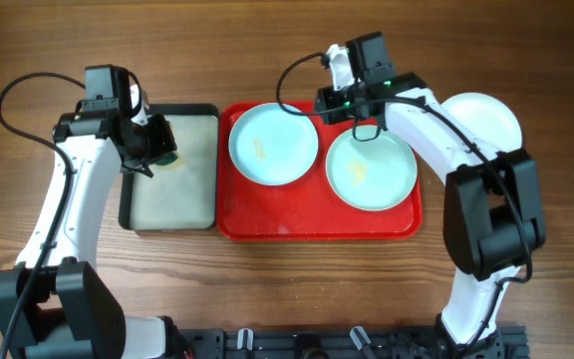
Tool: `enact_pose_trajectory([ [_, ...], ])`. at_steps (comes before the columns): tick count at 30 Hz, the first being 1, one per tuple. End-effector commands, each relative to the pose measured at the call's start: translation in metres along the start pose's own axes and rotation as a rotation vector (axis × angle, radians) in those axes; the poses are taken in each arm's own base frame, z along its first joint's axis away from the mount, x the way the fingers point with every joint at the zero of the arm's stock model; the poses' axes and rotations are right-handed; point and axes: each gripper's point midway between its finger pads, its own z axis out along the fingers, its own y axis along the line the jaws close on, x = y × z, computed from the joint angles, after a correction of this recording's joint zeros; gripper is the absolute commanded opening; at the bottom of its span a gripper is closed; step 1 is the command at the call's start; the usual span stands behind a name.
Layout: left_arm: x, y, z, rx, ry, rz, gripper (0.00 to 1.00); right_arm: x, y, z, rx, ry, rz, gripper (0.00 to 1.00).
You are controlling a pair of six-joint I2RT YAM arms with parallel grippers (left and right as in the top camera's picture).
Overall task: Clean dirty plates on tray and stack at the side
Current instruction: 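Grip the light-blue plate rim and drag it toward the tray's left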
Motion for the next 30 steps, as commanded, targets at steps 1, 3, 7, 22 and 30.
enact_pose_trajectory([
  [1, 0.001, -0.003, 0.001, 0.013, 0.004, 0.025, 0.04, 0.011, 0.019, 0.018, -0.063, 0.045, -0.049, 0.34],
  [3, 0.002, -0.003, 0.001, 0.013, 0.005, 0.025, 0.04, 0.021, 0.019, 0.028, -0.059, 0.078, -0.048, 0.34],
  [7, 0.002, -0.003, 0.001, 0.012, 0.005, 0.024, 0.04, 0.031, 0.01, 0.039, 0.017, 0.109, -0.044, 0.29],
  [22, 0.003, -0.003, 0.001, 0.011, 0.012, 0.023, 0.04, 0.042, -0.003, 0.037, 0.107, 0.151, -0.032, 0.05],
  [30, 0.004, -0.002, 0.0, 0.009, 0.015, 0.023, 0.04, 0.033, -0.001, 0.019, 0.122, 0.132, -0.032, 0.04],
])
